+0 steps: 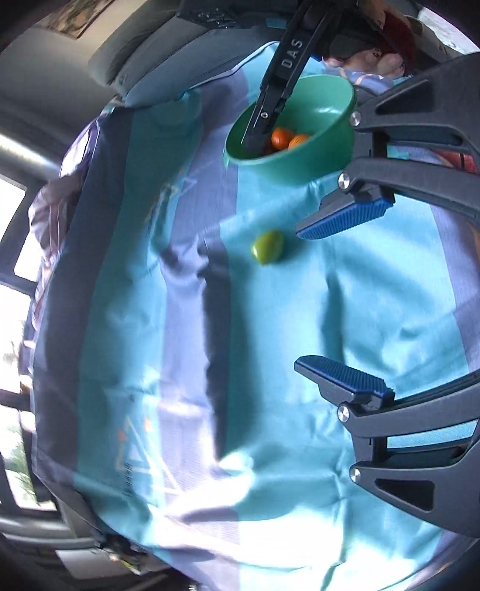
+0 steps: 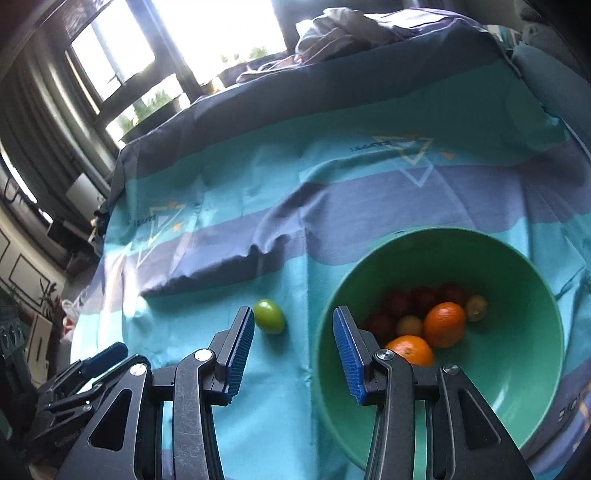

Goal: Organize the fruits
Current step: 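Reach the right gripper to the green lime on the sheet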

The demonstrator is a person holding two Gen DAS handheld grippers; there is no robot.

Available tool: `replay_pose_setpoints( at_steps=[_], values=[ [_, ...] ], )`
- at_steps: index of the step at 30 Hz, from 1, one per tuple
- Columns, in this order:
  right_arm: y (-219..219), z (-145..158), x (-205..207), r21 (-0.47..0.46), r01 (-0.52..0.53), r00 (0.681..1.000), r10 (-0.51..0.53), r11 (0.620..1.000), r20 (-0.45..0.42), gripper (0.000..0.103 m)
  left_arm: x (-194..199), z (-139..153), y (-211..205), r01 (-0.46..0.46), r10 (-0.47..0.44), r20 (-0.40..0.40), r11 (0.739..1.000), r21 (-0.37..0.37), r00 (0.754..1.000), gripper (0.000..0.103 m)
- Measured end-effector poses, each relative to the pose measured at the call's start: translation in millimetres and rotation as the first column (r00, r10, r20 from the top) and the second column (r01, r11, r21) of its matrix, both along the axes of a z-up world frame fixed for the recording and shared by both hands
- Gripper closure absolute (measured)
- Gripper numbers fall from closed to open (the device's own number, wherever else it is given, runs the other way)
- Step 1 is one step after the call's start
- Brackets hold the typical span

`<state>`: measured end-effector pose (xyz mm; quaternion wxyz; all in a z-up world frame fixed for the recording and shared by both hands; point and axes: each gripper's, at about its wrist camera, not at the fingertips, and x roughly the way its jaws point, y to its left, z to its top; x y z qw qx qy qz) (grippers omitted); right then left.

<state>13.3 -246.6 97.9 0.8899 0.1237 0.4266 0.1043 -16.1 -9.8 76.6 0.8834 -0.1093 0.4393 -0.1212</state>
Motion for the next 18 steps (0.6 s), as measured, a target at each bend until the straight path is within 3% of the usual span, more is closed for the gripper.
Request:
replay_pose_setpoints(
  at_steps=[4,6,12,18],
  values=[
    [40.3,-10.0,14.9,-0.037,-0.114,0.992,0.112,0.993,-0.048,0.057,9.2,-23.5,17.5,-0.052,0.054,-0.051,0.998,0.028,0.997,0.038],
    [60.0,-17.8,28.1,-0.103,-0.145,0.987,0.137,0.984,-0.080,0.057,15.8,-32.0,23.1,-0.067,0.069,-0.078,0.997,0.022,0.995,0.038],
    [91.2,-50.7,66.5,-0.285,-0.158,0.975,0.104,0.945,-0.195,0.057,25.7,-41.1,23.1,-0.077,0.076,-0.113,0.997,-0.002,0.991,0.039],
    [98.8,-72.5,83.4,-0.355,-0.184,0.962,0.093,0.917,-0.256,0.065,28.1,-48.7,16.1,-0.065,0.064,-0.129,0.998,-0.003,0.990,0.039]
  ],
)
